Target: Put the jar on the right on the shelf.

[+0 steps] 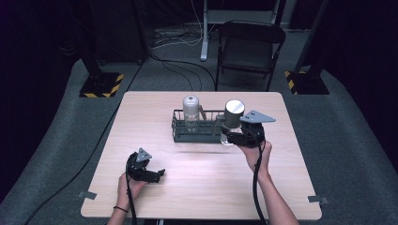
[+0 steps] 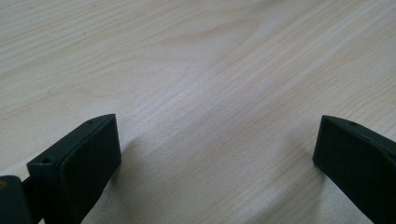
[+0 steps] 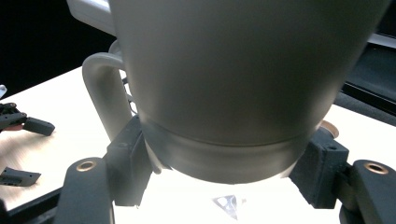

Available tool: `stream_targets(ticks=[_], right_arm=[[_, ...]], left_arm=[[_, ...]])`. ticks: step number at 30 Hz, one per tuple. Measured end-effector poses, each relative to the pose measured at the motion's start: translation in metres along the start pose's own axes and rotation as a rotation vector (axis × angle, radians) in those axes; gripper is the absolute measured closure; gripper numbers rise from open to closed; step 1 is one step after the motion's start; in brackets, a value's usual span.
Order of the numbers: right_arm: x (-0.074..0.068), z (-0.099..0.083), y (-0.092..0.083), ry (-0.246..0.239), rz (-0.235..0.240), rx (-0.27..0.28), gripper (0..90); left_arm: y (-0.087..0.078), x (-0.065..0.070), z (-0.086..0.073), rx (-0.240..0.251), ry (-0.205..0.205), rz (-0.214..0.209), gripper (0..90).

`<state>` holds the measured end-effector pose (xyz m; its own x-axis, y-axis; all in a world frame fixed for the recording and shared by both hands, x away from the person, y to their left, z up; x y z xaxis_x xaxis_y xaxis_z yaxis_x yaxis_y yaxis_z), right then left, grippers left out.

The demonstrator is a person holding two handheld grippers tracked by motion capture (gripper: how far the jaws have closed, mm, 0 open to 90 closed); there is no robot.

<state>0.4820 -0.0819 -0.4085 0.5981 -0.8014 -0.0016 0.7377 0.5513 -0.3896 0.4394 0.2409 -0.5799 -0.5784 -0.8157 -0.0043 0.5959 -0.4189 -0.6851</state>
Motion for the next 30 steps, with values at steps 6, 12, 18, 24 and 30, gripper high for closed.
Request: stream_targets(ticks=[6,12,18,24,30], right_arm=[[0.002,0.008,0.004,-0.005,0.001,0.002,30.2],[0.005,0.016,0.009,-0.005,0.001,-0.002,30.2],[0.008,0.023,0.014,-0.006,-0.001,-0.003,30.2],[0.009,0.027,0.019,-0.005,-0.003,-0.01,30.2],[0.011,0.031,0.024,-0.006,-0.006,-0.014,30.2]], left_arm=[[0.0,0.0,0.0,0.0,0.0,0.0,0.5],[0.0,0.0,0.0,0.0,0.001,-0.001,0.5],[0.0,0.0,0.0,0.0,0.003,-0.002,0.5],[0.0,0.0,0.0,0.0,0.004,-0.003,0.5],[0.0,0.0,0.0,0.0,0.005,-0.004,0.5]])
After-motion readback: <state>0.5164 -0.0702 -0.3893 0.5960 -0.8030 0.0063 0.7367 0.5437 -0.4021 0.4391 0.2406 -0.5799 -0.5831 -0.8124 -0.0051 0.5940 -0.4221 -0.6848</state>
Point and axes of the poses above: each handheld gripper's, and its own axes: y roughly forward along the jaws, z roughly out of its top, x roughly to its right, the point moved 7 cm from there along y, roughly forward along the jaws, and after that the axes turned 1 degree about x, right-handed, at the moved point
